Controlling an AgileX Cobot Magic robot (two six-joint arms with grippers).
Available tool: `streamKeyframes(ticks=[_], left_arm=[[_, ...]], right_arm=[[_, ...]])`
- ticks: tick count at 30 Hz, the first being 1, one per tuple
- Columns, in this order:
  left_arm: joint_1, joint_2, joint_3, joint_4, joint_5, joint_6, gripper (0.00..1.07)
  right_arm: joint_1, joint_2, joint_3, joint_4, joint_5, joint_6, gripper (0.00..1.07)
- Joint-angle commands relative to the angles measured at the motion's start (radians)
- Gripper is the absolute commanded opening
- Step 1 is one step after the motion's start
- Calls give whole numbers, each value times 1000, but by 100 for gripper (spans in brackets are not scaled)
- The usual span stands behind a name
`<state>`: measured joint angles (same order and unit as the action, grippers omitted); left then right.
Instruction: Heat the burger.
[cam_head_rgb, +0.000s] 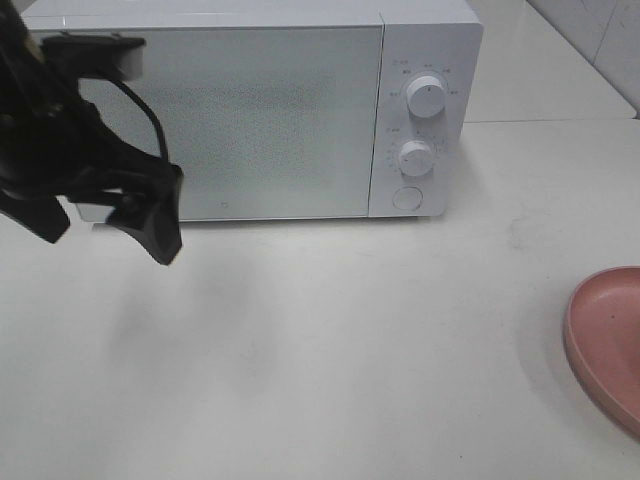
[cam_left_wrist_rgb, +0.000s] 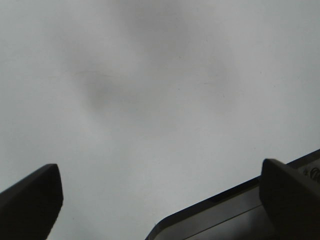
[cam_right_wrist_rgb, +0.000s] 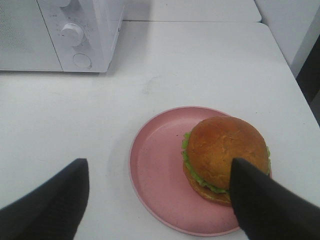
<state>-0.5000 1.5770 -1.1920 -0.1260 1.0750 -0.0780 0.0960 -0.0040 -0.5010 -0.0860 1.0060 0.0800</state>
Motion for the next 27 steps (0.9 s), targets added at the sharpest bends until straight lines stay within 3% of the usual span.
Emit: streamKeyframes(ticks=[1, 2, 4, 7, 11, 16, 18, 27], left_arm=[[103, -77, -8, -19, 49, 28, 100], [103, -77, -8, -19, 49, 28, 100], [195, -125, 12, -20, 64, 54, 100], [253, -164, 40, -21, 65, 68, 100], [384, -253, 136, -30, 62, 95, 100], [459, -333, 214, -30, 63, 118, 100], [519, -425, 305, -29, 58, 135, 100], [532, -598, 437, -21, 31, 134, 100]], right_arm=[[-3, -28, 2, -1, -11, -9, 76], [-3, -28, 2, -1, -11, -9, 76], [-3, -28, 2, -1, -11, -9, 76], [-3, -28, 2, -1, -11, -9, 76], [-3, -28, 2, -1, -11, -9, 76], [-3, -28, 2, -1, -11, -9, 76], [-3, -28, 2, -1, -11, -8, 76], [-3, -28, 2, -1, -11, -8, 76]])
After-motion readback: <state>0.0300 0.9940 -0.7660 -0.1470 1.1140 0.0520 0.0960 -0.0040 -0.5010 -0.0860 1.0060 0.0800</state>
